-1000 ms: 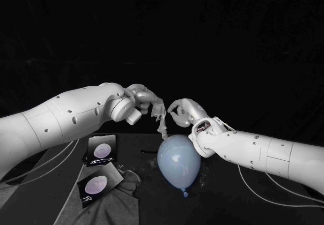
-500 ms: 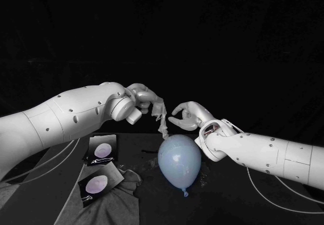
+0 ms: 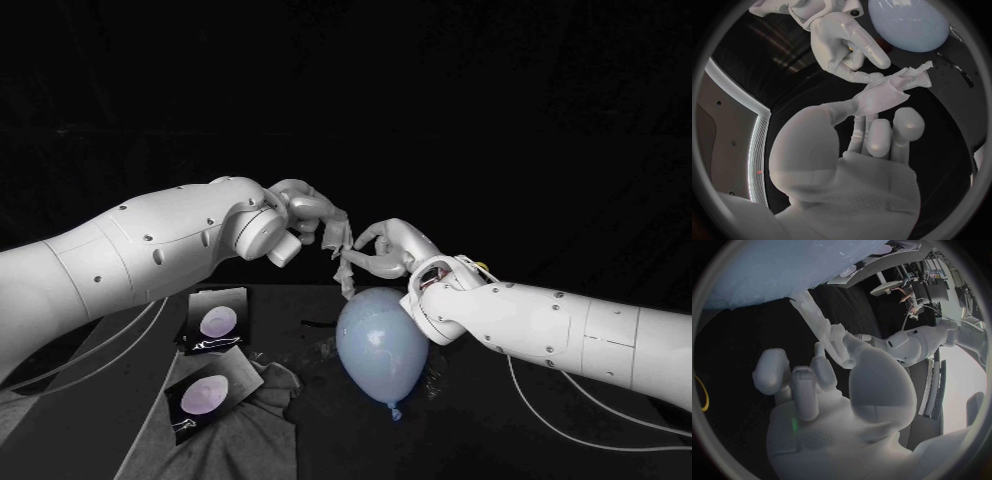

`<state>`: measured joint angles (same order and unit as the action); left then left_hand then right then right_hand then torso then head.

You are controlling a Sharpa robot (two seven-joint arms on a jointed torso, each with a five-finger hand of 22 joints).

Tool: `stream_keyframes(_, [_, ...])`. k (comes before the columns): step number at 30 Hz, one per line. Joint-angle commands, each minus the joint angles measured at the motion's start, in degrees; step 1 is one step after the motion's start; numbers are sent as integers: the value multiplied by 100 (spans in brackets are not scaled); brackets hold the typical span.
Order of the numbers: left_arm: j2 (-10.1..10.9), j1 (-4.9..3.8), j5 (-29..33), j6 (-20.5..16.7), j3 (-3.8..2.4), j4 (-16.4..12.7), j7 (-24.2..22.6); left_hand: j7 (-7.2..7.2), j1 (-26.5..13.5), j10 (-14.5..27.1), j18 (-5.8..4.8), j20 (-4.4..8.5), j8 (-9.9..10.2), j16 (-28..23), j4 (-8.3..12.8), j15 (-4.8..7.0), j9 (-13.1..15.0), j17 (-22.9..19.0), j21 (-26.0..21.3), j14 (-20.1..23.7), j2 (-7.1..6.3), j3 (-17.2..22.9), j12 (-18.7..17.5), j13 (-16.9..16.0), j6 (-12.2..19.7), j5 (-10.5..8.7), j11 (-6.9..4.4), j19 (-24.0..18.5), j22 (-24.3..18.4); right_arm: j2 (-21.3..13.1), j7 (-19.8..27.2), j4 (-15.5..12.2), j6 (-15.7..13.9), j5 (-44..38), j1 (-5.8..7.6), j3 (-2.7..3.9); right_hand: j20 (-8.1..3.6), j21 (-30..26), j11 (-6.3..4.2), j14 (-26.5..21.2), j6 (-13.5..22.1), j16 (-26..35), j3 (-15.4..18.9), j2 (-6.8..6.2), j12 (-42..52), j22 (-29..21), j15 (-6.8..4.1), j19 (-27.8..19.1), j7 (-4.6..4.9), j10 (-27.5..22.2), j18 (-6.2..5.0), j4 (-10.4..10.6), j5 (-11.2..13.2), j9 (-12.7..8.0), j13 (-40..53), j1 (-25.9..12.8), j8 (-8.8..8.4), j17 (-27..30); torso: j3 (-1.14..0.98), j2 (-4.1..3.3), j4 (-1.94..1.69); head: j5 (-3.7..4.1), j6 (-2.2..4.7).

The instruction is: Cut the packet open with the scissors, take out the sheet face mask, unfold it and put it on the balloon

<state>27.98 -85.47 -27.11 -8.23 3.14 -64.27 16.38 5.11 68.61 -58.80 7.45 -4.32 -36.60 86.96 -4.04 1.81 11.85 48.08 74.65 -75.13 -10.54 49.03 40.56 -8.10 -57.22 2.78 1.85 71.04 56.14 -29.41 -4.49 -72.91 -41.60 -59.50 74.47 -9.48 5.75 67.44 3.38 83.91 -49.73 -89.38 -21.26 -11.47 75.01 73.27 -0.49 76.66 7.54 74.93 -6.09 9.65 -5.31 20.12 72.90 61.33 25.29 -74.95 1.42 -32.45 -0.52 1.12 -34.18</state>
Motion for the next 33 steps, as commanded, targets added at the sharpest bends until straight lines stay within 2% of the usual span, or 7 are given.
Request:
stream_keyframes(1, [-4,-13,0,56,-9,-29,-40,-154,12,-2,-89,29,-42,15,3,-11,842,9,-3,-10,55,34,-29,-9,-212,20,-16,-25,9,96,-154,90,-149,51,-4,8,-35,-21,-25,560,-63,-18,53,82,39,25,-23,58,-1,61,63,77,-307,-15,13,117,33,-1282,4,1,-7,0,-8])
stream_keyframes(11, [13,-13,-1,66,-9,-72,-35,-154,12,-2,-89,29,-42,15,3,-11,842,9,-3,-10,55,34,-29,-9,-212,20,-16,-25,9,255,-168,237,-375,50,-14,23,-47,12,-43,565,-136,-21,66,178,107,61,-37,91,-22,140,72,155,-412,-16,90,201,73,-1302,4,9,5,-8,-23])
stream_keyframes(15, [20,-13,-1,75,-9,-86,-30,-152,2,0,-91,27,-37,12,15,-12,854,23,0,-10,65,52,-31,-17,-211,20,-15,-24,17,273,-172,276,-429,52,-16,26,-70,32,-72,568,-196,-24,21,360,153,88,-64,119,-52,197,78,204,-211,-16,143,344,123,-1314,0,9,9,32,-12])
stream_keyframes(16, [22,-13,-1,75,-9,-89,-29,-152,2,0,-91,27,-37,12,15,-12,854,23,0,-10,65,52,-31,-17,-211,20,-15,-24,17,280,-171,289,-439,54,-17,27,-80,32,-83,570,-197,-26,-75,517,158,95,-74,125,-61,205,79,200,175,-20,150,462,133,-1325,0,9,9,33,-11])
stream_keyframes(18, [25,-13,-1,76,-9,-94,-28,-152,2,0,-91,27,-37,12,15,-12,854,23,0,-10,65,52,-31,-17,-211,20,-15,-24,17,284,-170,297,-444,54,-18,28,-85,39,-89,571,-195,-26,-156,606,172,105,-79,133,-68,220,82,180,232,-24,167,557,140,-1329,-3,9,10,24,-8])
stream_keyframes(24, [28,-13,-1,84,-9,-113,-30,-152,2,0,-91,27,-37,12,15,-12,854,23,0,-10,65,52,-31,-17,-211,20,-15,-24,17,298,-182,319,-429,60,-20,29,-113,51,-132,577,-216,-32,-415,763,216,128,-114,148,-112,264,86,-17,252,-10,226,901,196,-1354,-3,9,14,41,-13])
stream_keyframes(33, [26,-13,-1,79,-10,-115,-32,-150,-5,1,-90,27,-35,9,20,-12,860,15,-3,-6,64,56,-31,-20,-211,20,-15,-28,12,280,-93,326,-318,124,-23,29,-167,115,-178,589,-208,-43,-971,884,318,198,-163,190,-152,376,105,-630,251,86,358,1471,367,-1410,-1,11,11,35,-16])
